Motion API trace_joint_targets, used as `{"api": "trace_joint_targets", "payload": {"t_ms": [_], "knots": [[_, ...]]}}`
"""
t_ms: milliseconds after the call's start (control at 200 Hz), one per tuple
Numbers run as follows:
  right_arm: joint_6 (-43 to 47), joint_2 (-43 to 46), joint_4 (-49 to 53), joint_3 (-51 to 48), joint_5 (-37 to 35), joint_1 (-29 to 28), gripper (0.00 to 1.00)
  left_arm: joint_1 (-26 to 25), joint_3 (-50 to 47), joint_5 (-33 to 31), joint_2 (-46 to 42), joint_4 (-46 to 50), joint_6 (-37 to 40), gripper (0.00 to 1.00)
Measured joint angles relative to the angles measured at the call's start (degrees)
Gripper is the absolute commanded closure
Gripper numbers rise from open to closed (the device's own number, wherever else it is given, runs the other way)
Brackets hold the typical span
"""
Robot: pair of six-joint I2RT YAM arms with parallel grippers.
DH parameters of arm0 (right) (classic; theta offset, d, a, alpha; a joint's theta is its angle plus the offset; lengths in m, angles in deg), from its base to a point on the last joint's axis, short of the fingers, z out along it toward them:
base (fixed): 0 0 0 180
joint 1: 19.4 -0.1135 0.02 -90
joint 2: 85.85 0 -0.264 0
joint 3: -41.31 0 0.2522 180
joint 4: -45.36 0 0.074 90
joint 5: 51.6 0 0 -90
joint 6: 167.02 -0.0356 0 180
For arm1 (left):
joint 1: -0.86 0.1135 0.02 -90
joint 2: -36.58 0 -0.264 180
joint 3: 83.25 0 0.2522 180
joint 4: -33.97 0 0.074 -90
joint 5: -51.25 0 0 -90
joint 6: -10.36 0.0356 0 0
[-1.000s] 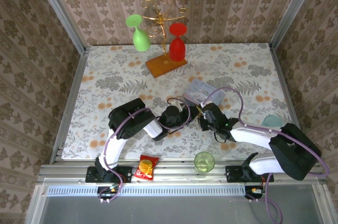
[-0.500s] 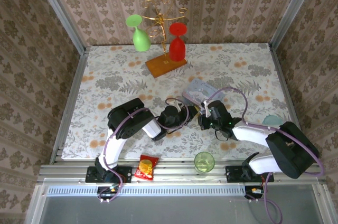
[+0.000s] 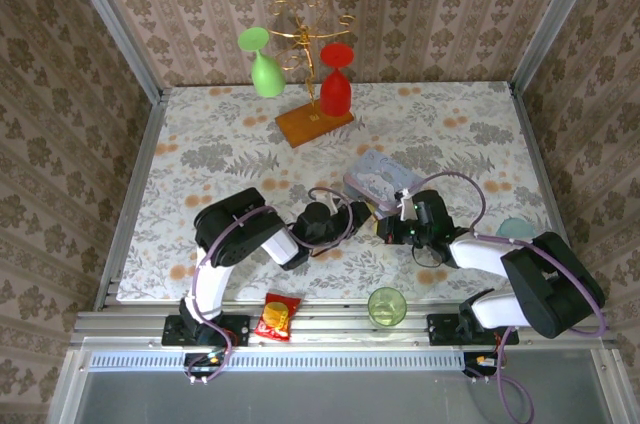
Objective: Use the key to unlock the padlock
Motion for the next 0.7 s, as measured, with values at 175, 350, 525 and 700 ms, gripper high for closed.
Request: {"api": "trace_joint_targets", "payload": {"t_ms": [175,350,525,700], "knots": [[-1.5,0.0,-1.3,-0.7,1.5,0.4,0.95,0.7,-0.8,0.0,-2.9,3.6,3.2,0.8],[-3.5,0.0,-3.8,-2.7,2.9,1.2,0.95,1.1,-0.8,-0.4,-4.7,10.0,7.2,0.84],[-4.4,-0.1,-4.4,-2.7,3.8,1.3,0.92,1.4,-0.5,0.1,-4.8,14.3,10.7,0.85],[-4.3,-0.8,-4.8,-2.7,4.0,1.3,0.84,1.4,0.4,0.1,-6.2,18.4,14.7,0.85]]}}
